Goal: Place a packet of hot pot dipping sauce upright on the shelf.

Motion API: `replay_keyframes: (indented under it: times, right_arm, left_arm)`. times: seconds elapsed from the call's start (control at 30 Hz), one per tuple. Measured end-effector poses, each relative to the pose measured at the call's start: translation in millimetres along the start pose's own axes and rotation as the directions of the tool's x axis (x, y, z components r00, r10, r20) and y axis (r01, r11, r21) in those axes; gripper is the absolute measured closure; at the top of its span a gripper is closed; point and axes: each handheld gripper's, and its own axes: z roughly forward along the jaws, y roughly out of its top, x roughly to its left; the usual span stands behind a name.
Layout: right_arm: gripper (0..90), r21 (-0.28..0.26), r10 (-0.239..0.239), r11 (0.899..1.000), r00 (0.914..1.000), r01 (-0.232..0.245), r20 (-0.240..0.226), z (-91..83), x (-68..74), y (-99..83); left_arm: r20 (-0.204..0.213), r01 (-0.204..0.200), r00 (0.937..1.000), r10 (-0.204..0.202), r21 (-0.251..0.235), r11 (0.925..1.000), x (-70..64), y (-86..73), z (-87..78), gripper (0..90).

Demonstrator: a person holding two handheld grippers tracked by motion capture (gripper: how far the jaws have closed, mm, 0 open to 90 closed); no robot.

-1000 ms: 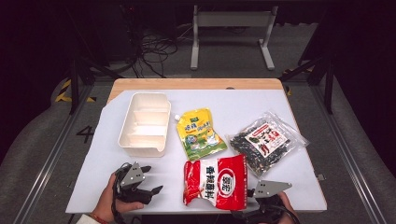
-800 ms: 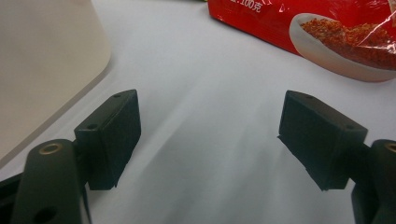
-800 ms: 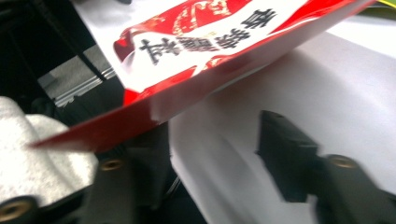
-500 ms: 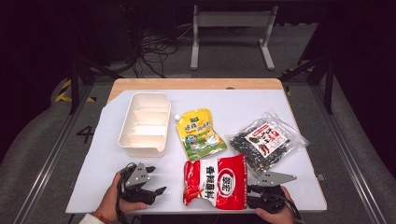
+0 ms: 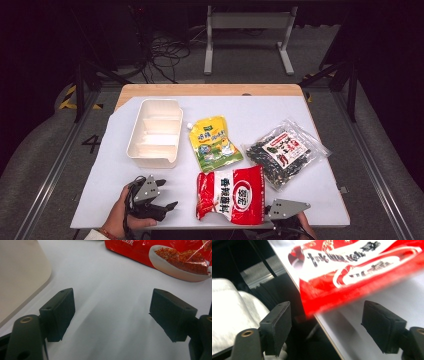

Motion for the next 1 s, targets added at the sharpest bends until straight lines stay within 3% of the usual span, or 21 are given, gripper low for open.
replay_keyframes:
  times: [0.13, 0.3, 0.53, 0.77, 0.9, 0.97, 1.0]
  right_arm:
    - [29.0, -0.059, 0.033, 0.998, 0.9994, -0.033, 0.011, 2.4, 3.9, 8.8]
    - [53.8, -0.07, 0.079, 0.995, 0.9958, -0.075, 0.047, 3.0, -2.7, 13.2]
    - [87.4, -0.077, 0.082, 0.994, 0.9949, -0.077, 0.06, -0.1, -19.2, 20.2]
    - [89.5, -0.087, -0.013, 0.996, 0.9974, 0.019, 0.071, 0.5, -28.6, 38.1]
    - [89.6, -0.119, -0.123, 0.984, 0.9901, 0.131, 0.067, -0.3, -28.9, 58.6]
    - [89.6, -0.137, -0.184, 0.972, 0.981, 0.191, 0.063, -0.4, -25.1, 70.0]
    - [89.6, -0.137, -0.184, 0.972, 0.981, 0.191, 0.063, -0.4, -25.1, 70.0]
  left_arm:
    - [-0.001, -0.003, 1.0, 0.003, -0.002, 1.0, 0.9, 1.4, 0.9, 21.3]
    - [0.002, 0.0, 1.0, 0.0, -0.008, 1.0, 1.4, 2.8, 0.9, 21.1]
    - [0.022, -0.013, 0.9997, 0.014, -0.02, 0.9997, -0.4, 12.1, 5.9, 20.9]
    - [0.036, -0.021, 0.9991, 0.023, -0.045, 0.9988, 1.5, 27.9, 13.0, 20.2]
    - [0.036, -0.024, 0.999, 0.026, -0.063, 0.9977, 3.8, 37.2, 15.5, 20.1]
    - [0.041, -0.015, 0.999, 0.018, -0.073, 0.9972, 5.5, 40.6, 16.5, 20.1]
    - [0.041, -0.015, 0.999, 0.018, -0.073, 0.9972, 5.5, 40.6, 16.5, 20.0]
